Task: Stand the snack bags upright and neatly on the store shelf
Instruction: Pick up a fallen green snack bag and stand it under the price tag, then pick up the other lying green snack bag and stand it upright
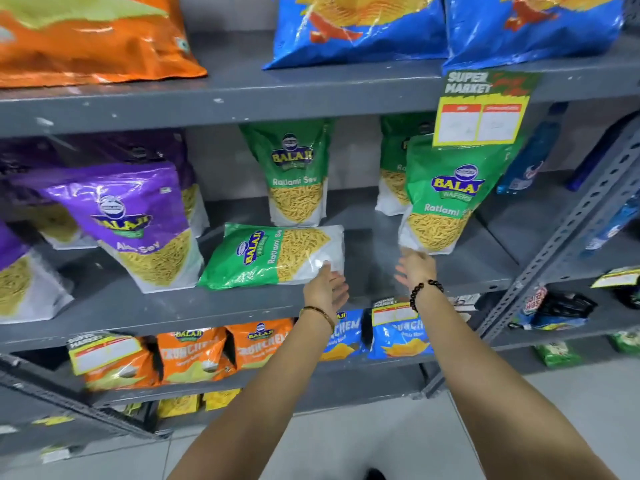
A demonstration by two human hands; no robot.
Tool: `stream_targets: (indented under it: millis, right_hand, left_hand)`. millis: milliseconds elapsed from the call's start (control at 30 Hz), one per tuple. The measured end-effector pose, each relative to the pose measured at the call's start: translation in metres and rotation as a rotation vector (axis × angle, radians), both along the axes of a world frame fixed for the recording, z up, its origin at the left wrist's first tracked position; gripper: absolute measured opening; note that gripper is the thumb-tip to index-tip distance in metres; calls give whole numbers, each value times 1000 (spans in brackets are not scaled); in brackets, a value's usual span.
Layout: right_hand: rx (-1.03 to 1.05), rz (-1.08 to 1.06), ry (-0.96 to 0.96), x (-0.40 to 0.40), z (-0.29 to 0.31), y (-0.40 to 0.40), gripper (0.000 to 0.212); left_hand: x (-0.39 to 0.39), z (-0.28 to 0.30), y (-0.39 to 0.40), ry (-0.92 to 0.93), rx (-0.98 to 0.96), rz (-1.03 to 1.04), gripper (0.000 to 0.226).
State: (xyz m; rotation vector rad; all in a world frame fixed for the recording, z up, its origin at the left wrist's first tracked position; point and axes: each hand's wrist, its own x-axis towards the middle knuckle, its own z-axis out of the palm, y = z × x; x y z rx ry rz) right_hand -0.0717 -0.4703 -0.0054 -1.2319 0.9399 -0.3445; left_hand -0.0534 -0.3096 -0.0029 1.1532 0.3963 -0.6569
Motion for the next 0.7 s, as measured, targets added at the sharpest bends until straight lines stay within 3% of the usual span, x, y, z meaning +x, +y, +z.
stream_targets:
  millis: [133, 233, 300, 467, 700]
  right_hand:
    - [-196, 242, 69, 22, 15, 28, 33]
    - [-491, 380, 107, 41, 32, 42, 34]
    - [-603, 468, 145, 54, 42, 49, 38]
    - [-585, 657, 207, 91, 45, 49, 50]
    - [-400, 752, 283, 108, 34, 40, 53]
  left_hand:
    - [9, -7, 31, 97, -20, 133, 25]
    - [23, -6, 44, 149, -11, 258, 59]
    - [31, 0, 47, 155, -10, 354, 65]
    - [46, 11, 43, 172, -34, 541, 60]
    - [50, 19, 39, 262, -87, 589, 65]
